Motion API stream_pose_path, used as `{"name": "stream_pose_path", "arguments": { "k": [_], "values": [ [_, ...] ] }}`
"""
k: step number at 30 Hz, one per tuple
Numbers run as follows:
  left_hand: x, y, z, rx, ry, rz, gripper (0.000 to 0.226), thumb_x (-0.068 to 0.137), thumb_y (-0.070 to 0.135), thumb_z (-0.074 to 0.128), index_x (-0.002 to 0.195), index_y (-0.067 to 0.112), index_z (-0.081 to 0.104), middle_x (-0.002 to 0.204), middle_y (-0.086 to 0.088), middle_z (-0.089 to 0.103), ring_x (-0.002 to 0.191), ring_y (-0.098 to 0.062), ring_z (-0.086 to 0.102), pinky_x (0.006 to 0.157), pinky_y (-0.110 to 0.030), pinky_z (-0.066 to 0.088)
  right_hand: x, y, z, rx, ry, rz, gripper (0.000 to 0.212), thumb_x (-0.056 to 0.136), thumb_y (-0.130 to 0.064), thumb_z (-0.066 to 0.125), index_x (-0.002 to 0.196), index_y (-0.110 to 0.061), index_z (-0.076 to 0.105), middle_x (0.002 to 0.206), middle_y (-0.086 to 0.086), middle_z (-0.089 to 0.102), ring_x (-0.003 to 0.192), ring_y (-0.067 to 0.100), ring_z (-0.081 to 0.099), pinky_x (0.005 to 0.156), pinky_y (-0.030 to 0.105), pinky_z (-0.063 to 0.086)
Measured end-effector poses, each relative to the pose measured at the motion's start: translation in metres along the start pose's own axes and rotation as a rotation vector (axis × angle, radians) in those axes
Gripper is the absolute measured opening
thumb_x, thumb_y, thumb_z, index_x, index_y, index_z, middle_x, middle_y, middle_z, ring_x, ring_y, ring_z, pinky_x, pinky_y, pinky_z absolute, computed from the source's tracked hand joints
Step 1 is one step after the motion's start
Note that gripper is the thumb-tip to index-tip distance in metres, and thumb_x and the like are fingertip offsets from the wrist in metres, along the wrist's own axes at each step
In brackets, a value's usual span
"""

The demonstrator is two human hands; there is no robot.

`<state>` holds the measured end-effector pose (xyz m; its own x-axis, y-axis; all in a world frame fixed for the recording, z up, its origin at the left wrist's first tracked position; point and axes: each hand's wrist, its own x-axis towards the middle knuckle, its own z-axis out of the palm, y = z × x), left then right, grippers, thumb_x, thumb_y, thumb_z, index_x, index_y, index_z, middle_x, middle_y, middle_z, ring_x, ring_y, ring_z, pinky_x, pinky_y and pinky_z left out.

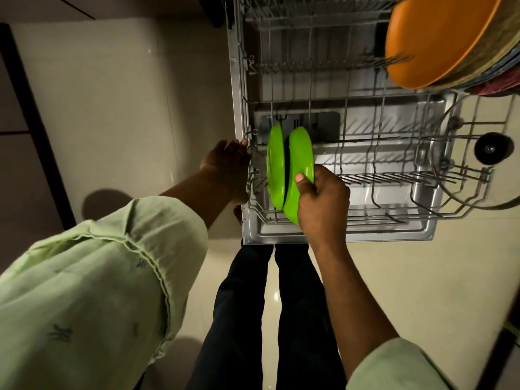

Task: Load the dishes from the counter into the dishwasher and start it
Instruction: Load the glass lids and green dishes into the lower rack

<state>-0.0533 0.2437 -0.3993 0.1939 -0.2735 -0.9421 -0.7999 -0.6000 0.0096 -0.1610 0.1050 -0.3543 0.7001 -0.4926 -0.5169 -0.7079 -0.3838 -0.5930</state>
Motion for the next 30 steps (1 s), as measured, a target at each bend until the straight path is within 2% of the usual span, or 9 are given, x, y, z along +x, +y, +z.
{"name": "stream_pose_path", "arguments": {
  "k": [3, 6, 8, 10, 13, 20, 25, 27, 30],
  "values": [
    [-0.002, 0.0, -0.001, -0.004, -0.003, 0.006, 0.1, 0.094, 0.063, 0.046, 0.156, 0.009, -0.01, 0.164, -0.013, -0.014, 0.153, -0.028, -0.007, 0.124, -0.043, -0.003, 0.002, -0.002, 0.002, 0.001, 0.001, -0.001, 0.014, 0.096, -0.016, 0.059, 0.088, -0.006, 0.065, 0.072, 0.0, 0.056, 0.058, -0.001, 0.042, 0.053, 0.005, 0.032],
    [-0.001, -0.001, -0.001, 0.002, -0.004, 0.009, 0.101, 0.094, 0.065, 0.044, 0.156, 0.009, -0.011, 0.164, -0.014, -0.014, 0.152, -0.028, -0.007, 0.124, -0.043, -0.003, 0.01, 0.002, 0.007, -0.03, -0.004, 0.034, 0.016, 0.097, -0.019, 0.058, 0.095, -0.006, 0.068, 0.08, 0.005, 0.065, 0.065, 0.013, 0.049, 0.053, 0.003, 0.03],
    [-0.002, -0.001, -0.001, -0.001, -0.001, 0.013, 0.101, 0.093, 0.066, 0.044, 0.156, 0.009, -0.011, 0.164, -0.013, -0.014, 0.153, -0.028, -0.007, 0.124, -0.043, -0.003, 0.019, 0.007, 0.01, -0.06, -0.023, 0.057, 0.017, 0.097, -0.019, 0.058, 0.093, -0.004, 0.066, 0.079, 0.004, 0.062, 0.066, 0.015, 0.047, 0.053, 0.002, 0.03],
    [-0.002, -0.002, 0.0, -0.005, 0.005, 0.014, 0.1, 0.093, 0.066, 0.044, 0.157, 0.01, -0.01, 0.164, -0.013, -0.013, 0.153, -0.027, -0.006, 0.124, -0.043, -0.002, 0.029, 0.011, 0.012, -0.069, -0.037, 0.072, 0.018, 0.096, -0.017, 0.06, 0.091, -0.001, 0.066, 0.077, 0.004, 0.058, 0.067, 0.017, 0.046, 0.051, 0.009, 0.03],
    [-0.002, -0.002, 0.0, -0.011, 0.001, 0.013, 0.1, 0.094, 0.065, 0.043, 0.156, 0.009, -0.011, 0.164, -0.013, -0.014, 0.153, -0.027, -0.007, 0.124, -0.043, -0.001, 0.041, 0.017, 0.016, -0.051, -0.05, 0.074, 0.016, 0.095, -0.015, 0.061, 0.093, -0.001, 0.068, 0.087, 0.01, 0.065, 0.075, 0.018, 0.05, 0.056, 0.02, 0.026],
    [-0.001, -0.002, 0.0, -0.023, 0.003, 0.01, 0.101, 0.092, 0.064, 0.046, 0.157, 0.01, -0.01, 0.164, -0.012, -0.014, 0.153, -0.027, -0.007, 0.124, -0.043, -0.003, 0.059, 0.022, 0.016, -0.108, -0.107, 0.044, 0.017, 0.095, -0.014, 0.06, 0.098, 0.0, 0.069, 0.095, 0.014, 0.069, 0.078, 0.017, 0.051, 0.056, 0.009, 0.028],
    [-0.002, -0.001, -0.003, -0.037, 0.001, 0.011, 0.101, 0.092, 0.064, 0.047, 0.157, 0.01, -0.008, 0.164, -0.013, -0.013, 0.153, -0.028, -0.006, 0.124, -0.044, -0.001, 0.05, 0.019, 0.013, -0.058, -0.119, 0.098, 0.016, 0.094, -0.014, 0.061, 0.105, -0.006, 0.071, 0.099, 0.011, 0.071, 0.089, 0.026, 0.063, 0.067, 0.024, 0.036],
    [-0.002, -0.002, -0.003, -0.036, -0.001, 0.013, 0.101, 0.092, 0.064, 0.046, 0.157, 0.01, -0.007, 0.164, -0.013, -0.013, 0.153, -0.028, -0.007, 0.124, -0.044, -0.001, 0.041, 0.014, 0.009, -0.015, -0.132, 0.09, 0.016, 0.094, -0.014, 0.061, 0.104, -0.006, 0.07, 0.097, 0.011, 0.071, 0.087, 0.027, 0.064, 0.071, 0.029, 0.044],
    [-0.002, -0.002, -0.003, -0.028, -0.011, 0.017, 0.1, 0.093, 0.065, 0.044, 0.157, 0.009, -0.008, 0.164, -0.014, -0.014, 0.153, -0.028, -0.007, 0.124, -0.044, -0.001, 0.025, 0.006, 0.003, -0.027, -0.147, 0.044, 0.014, 0.095, -0.015, 0.06, 0.101, -0.007, 0.069, 0.088, 0.009, 0.071, 0.079, 0.024, 0.063, 0.067, 0.03, 0.042]
  ]
}}
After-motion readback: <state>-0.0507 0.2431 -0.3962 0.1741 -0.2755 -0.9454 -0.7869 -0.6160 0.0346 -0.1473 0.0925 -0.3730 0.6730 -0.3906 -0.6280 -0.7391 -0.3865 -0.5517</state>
